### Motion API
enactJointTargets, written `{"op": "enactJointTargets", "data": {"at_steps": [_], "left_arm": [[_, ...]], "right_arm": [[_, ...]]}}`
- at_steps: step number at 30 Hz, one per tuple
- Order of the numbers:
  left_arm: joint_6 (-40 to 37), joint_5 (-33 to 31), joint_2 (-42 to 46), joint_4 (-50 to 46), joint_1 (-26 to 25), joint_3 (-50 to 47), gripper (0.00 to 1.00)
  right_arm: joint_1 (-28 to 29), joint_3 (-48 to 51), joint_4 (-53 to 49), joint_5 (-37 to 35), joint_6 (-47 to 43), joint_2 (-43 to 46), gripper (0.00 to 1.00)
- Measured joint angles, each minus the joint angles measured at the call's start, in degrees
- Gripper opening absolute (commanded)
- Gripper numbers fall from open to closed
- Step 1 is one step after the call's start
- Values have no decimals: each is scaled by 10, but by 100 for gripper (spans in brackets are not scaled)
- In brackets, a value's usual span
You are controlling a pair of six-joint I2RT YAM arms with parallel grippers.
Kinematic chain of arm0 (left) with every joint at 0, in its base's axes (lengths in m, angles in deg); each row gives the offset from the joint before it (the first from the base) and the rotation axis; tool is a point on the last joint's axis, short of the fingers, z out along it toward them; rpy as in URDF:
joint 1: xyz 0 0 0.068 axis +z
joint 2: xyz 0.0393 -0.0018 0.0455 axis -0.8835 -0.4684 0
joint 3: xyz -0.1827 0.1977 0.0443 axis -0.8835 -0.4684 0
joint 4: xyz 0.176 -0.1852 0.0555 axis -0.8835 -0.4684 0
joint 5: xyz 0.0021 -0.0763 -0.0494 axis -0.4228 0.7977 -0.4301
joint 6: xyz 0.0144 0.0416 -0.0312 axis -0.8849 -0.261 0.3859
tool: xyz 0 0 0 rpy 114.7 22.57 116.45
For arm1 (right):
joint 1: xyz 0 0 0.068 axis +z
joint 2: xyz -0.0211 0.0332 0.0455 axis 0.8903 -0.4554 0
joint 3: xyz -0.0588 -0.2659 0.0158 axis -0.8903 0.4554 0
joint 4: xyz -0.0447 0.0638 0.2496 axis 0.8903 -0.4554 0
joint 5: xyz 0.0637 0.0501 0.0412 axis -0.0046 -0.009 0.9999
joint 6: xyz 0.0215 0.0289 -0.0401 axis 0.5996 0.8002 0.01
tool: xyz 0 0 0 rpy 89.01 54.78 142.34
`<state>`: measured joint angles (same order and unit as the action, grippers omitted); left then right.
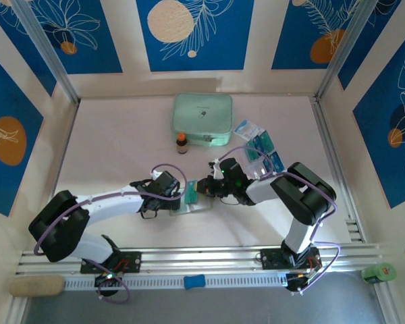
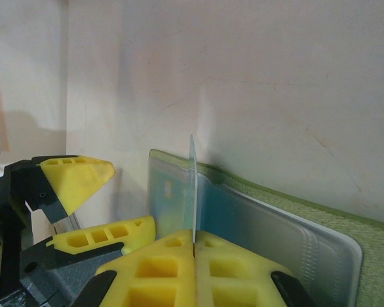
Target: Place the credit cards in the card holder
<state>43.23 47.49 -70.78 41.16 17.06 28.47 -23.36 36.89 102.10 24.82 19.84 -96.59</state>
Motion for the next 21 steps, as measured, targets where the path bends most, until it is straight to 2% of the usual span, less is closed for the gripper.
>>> {"op": "enactJointTargets", "data": {"at_steps": [21], "left_arm": [[0, 0, -1, 0, 0, 0, 100]], "right_arm": [[5, 9, -15, 26, -14, 0, 0]]}}
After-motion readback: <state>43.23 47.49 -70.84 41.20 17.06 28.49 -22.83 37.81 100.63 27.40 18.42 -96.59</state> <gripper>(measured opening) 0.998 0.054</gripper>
